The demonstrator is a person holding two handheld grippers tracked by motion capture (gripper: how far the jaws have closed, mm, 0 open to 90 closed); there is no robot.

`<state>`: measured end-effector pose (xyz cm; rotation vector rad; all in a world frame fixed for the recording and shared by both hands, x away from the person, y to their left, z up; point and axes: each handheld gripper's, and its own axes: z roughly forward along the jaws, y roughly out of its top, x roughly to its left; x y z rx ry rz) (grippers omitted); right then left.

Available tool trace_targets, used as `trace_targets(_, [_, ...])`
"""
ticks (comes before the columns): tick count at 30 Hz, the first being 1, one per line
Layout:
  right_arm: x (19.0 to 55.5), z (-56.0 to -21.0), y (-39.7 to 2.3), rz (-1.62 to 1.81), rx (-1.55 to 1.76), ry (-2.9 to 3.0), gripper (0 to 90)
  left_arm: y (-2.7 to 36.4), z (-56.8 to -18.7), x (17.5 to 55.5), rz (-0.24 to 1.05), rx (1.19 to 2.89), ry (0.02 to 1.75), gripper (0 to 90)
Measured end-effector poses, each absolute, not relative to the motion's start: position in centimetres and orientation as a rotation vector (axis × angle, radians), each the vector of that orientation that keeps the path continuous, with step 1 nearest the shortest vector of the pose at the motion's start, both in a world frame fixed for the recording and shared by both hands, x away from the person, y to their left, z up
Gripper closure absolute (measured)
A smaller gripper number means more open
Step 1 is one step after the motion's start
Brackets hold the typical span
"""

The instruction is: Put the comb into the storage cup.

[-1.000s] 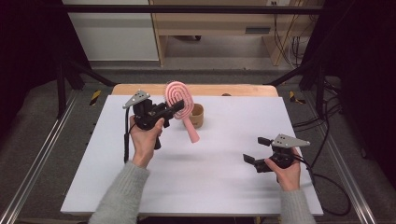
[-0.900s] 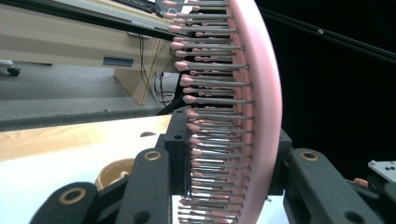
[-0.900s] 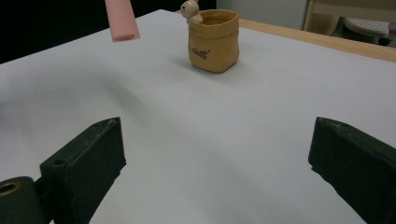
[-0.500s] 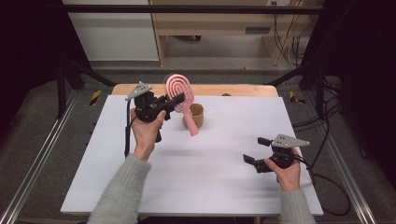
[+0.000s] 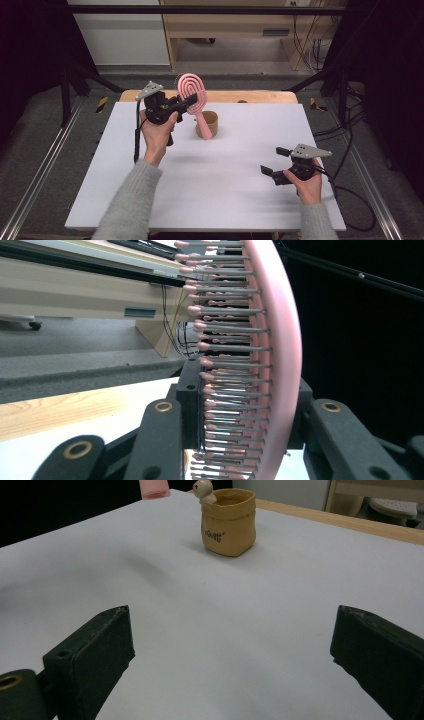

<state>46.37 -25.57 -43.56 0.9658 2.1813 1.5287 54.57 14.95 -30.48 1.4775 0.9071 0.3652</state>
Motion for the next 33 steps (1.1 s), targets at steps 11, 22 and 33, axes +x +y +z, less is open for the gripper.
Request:
trace_targets(11, [46.4,-43.5,-25.6,1.533,0.965,2.179,4.3,14.8,-29.7,55.2,0.387,1.473,0.901,63.6])
trace_targets(22, [46.4,-43.6,-25.6,1.528,0.969,2.183,4.3,14.7,-29.1,56.0,0.406,1.471,0.89,63.6])
trace_targets(33, [46.4,-43.6,-25.6,1.524,0.966,2.186,4.3,14.2,-29.0,57.0,0.426,1.469,0.892,63.6])
